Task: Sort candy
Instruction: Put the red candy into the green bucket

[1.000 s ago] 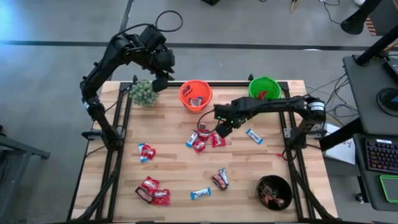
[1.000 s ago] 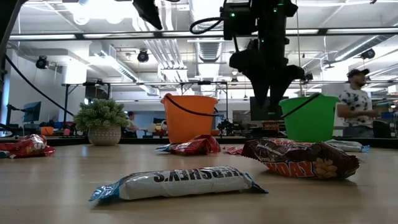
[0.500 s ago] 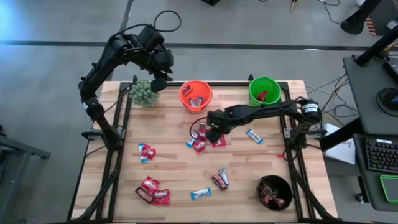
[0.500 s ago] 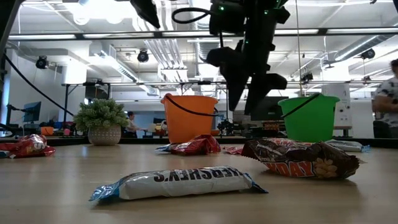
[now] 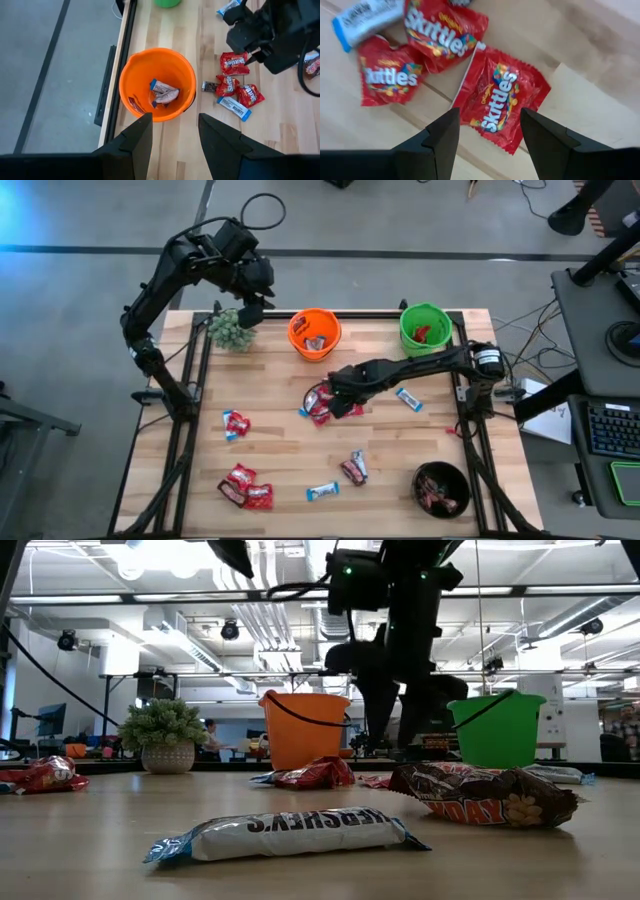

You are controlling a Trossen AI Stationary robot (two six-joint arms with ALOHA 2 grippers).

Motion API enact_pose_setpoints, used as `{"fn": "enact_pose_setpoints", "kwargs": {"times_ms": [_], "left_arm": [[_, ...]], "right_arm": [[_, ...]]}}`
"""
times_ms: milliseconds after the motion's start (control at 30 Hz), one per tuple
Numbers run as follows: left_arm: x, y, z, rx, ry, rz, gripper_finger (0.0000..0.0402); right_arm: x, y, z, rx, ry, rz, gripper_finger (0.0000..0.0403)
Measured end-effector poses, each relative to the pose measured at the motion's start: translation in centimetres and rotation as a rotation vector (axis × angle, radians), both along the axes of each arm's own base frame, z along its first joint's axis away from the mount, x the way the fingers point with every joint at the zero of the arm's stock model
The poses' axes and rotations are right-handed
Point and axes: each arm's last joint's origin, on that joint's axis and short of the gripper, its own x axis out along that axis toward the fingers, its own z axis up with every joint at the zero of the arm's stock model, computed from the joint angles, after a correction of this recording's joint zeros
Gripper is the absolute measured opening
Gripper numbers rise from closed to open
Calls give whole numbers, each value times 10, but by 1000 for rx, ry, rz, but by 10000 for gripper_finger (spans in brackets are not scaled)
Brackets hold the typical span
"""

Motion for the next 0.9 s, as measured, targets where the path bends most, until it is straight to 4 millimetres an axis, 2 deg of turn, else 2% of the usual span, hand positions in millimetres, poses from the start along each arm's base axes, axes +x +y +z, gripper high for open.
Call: {"fn": "enact_pose_setpoints", "kwargs": {"times_ms": [233,900], "left_arm": [[-3,-2,3,6,-9,0,142],[-3,-2,3,-3,-14,11,142]], "right_arm": [[4,4,-19,5,53,-9,199],[10,3,-44,6,106,-9,197]]}}
